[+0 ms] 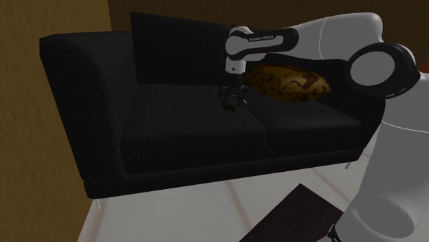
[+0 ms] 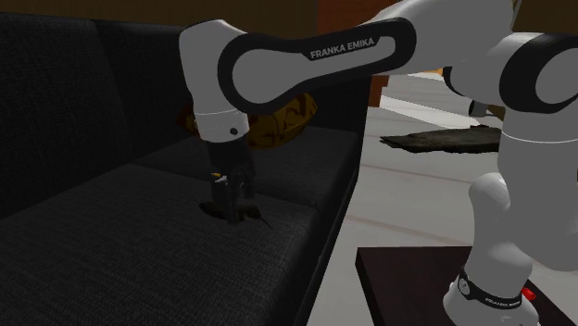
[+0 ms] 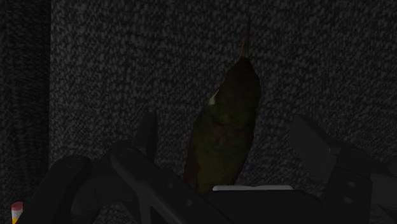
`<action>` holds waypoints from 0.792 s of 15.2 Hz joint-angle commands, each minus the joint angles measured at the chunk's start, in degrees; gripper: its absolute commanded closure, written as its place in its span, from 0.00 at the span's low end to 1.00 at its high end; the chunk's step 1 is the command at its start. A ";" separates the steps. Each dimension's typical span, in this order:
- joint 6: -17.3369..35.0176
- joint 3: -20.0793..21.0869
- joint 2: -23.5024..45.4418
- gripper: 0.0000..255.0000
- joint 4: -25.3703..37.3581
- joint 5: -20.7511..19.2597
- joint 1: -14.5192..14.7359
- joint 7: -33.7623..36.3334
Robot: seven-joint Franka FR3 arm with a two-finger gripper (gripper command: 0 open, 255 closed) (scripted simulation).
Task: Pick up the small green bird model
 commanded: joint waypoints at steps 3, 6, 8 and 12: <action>0.61 -0.01 -0.05 1.00 -0.64 0.01 -0.02 -0.05; 0.60 -0.01 -0.07 1.00 -0.65 0.01 -0.02 -0.05; 0.60 -0.01 -0.07 1.00 -0.65 0.01 -0.02 -0.05; -0.11 -0.01 -0.10 1.00 0.03 0.00 -0.01 -0.02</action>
